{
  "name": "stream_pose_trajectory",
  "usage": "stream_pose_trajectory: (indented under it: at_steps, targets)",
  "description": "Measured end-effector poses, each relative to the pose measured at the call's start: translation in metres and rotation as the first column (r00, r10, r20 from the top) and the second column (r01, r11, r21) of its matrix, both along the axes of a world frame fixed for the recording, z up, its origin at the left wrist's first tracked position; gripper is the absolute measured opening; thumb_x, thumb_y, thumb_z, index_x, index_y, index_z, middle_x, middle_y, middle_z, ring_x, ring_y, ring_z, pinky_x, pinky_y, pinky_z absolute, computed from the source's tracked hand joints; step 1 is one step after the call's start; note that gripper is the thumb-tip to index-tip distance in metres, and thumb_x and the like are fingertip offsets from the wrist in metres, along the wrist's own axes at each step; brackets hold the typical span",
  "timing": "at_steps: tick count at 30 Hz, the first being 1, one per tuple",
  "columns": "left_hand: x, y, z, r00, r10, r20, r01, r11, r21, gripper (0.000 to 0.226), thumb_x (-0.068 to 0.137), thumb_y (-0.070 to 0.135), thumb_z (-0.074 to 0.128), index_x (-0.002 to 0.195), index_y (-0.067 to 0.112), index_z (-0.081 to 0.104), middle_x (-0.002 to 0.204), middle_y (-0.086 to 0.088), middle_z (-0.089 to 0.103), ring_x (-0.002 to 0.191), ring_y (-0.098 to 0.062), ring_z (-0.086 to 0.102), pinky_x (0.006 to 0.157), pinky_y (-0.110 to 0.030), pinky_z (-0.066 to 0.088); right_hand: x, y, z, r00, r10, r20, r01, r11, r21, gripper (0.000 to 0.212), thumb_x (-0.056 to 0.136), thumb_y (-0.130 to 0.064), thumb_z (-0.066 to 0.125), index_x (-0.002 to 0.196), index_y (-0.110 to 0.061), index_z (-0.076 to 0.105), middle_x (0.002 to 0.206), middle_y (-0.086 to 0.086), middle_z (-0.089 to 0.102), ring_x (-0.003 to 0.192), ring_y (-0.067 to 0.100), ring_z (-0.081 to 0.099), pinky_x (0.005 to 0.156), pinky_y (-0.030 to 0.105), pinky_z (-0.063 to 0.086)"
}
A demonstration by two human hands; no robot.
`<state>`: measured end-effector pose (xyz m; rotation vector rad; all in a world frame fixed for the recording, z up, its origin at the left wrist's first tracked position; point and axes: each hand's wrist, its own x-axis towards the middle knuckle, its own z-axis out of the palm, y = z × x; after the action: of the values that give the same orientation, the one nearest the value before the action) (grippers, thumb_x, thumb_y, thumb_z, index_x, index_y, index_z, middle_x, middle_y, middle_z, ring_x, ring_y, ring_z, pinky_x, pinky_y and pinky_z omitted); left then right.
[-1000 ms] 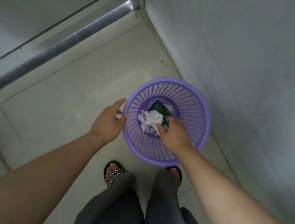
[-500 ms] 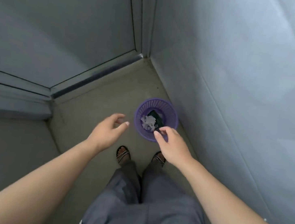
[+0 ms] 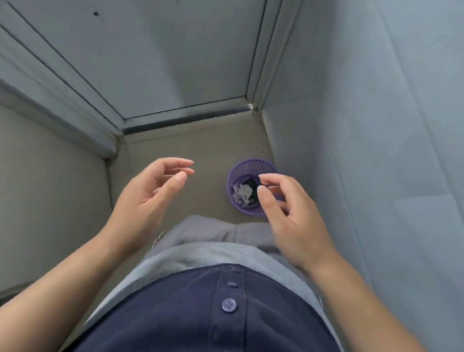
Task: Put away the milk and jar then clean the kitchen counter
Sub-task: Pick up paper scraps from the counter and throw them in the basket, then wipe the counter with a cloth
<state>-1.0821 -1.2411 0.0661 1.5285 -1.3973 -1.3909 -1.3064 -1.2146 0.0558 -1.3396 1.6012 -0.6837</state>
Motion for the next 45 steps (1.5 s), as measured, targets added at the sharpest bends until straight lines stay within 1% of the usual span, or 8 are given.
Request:
stream_pose_trajectory:
  at_steps: [9,14,18,21,26,29,35,45]
  targets:
    - [0.000,0.129,-0.012,0.910,0.411,0.061,-0.413,0.910,0.026,0.021,0.088,0.035,0.050,0.104,0.033,0.064,0.102,0.016,0.068,0.100,0.000,0.060,0.083,-0.007,0.040,0.020,0.017,-0.008,0.826,0.560,-0.069,-0.560,0.828,0.025,0.038,0.088,-0.053,0.041,0.114,-0.029,0.054,0.113,-0.015,0.055,0.106,0.002,0.052,0.092,0.028,0.044]
    - [0.000,0.232,-0.010,0.691,0.718,0.083,-0.723,0.686,0.085,0.023,0.086,0.034,0.050,0.104,0.029,0.064,0.102,0.011,0.068,0.100,0.001,0.060,0.084,-0.007,0.040,0.066,0.042,-0.007,0.579,0.812,-0.077,-0.812,0.583,0.035,0.051,0.083,-0.060,0.035,0.115,-0.024,0.055,0.113,-0.013,0.055,0.105,0.003,0.053,0.091,0.031,0.045]
    - [0.005,0.319,-0.004,0.441,0.890,0.113,-0.897,0.434,0.083,0.023,0.084,0.034,0.050,0.102,0.031,0.063,0.104,0.009,0.067,0.103,-0.003,0.060,0.093,-0.022,0.044,0.126,0.084,0.001,0.339,0.940,-0.048,-0.940,0.340,0.032,0.045,0.087,-0.054,0.039,0.115,-0.023,0.055,0.114,-0.012,0.056,0.106,0.004,0.053,0.092,0.032,0.045]
    - [0.012,0.374,-0.004,0.256,0.962,0.096,-0.965,0.248,0.091,0.021,0.083,0.037,0.050,0.100,0.038,0.064,0.103,0.014,0.068,0.106,-0.004,0.059,0.095,-0.027,0.042,0.170,0.119,0.008,0.167,0.984,-0.057,-0.986,0.167,0.007,0.051,0.084,-0.057,0.036,0.115,-0.022,0.055,0.114,-0.011,0.056,0.107,0.004,0.053,0.092,0.031,0.045]
    - [0.047,0.448,-0.013,0.020,0.999,0.030,-0.997,0.018,0.082,0.025,0.079,0.050,0.052,0.098,0.040,0.064,0.102,0.017,0.068,0.103,-0.003,0.060,0.089,-0.014,0.043,0.244,0.185,0.010,-0.034,0.993,-0.117,-0.999,-0.035,-0.012,0.052,0.085,-0.059,0.036,0.115,-0.021,0.055,0.114,-0.011,0.057,0.107,0.004,0.052,0.093,0.033,0.046]
    - [0.085,0.497,-0.016,0.001,1.000,0.009,-0.997,0.000,0.071,0.032,0.075,0.057,0.050,0.098,0.041,0.064,0.103,0.015,0.068,0.103,-0.002,0.061,0.086,-0.010,0.042,0.297,0.238,0.010,-0.082,0.989,-0.126,-0.996,-0.086,-0.027,0.053,0.084,-0.059,0.036,0.115,-0.021,0.056,0.114,-0.009,0.058,0.107,0.005,0.053,0.093,0.036,0.046]
    - [0.156,0.595,-0.004,-0.133,0.991,0.028,-0.991,-0.132,-0.031,0.032,0.079,0.054,0.051,0.102,0.036,0.064,0.106,0.007,0.067,0.106,-0.007,0.060,0.097,-0.029,0.045,0.399,0.345,0.023,-0.240,0.964,-0.111,-0.960,-0.253,-0.117,0.054,0.085,-0.060,0.035,0.114,-0.020,0.056,0.113,-0.009,0.057,0.106,0.006,0.054,0.090,0.036,0.048]
    - [0.241,0.661,-0.018,-0.291,0.956,0.047,-0.957,-0.290,-0.016,0.030,0.080,0.057,0.049,0.102,0.042,0.063,0.105,0.015,0.066,0.105,-0.003,0.060,0.091,-0.023,0.044,0.530,0.418,0.010,-0.394,0.913,-0.106,-0.911,-0.403,-0.083,0.053,0.085,-0.059,0.036,0.113,-0.019,0.057,0.111,-0.011,0.057,0.101,0.002,0.055,0.089,0.035,0.048]
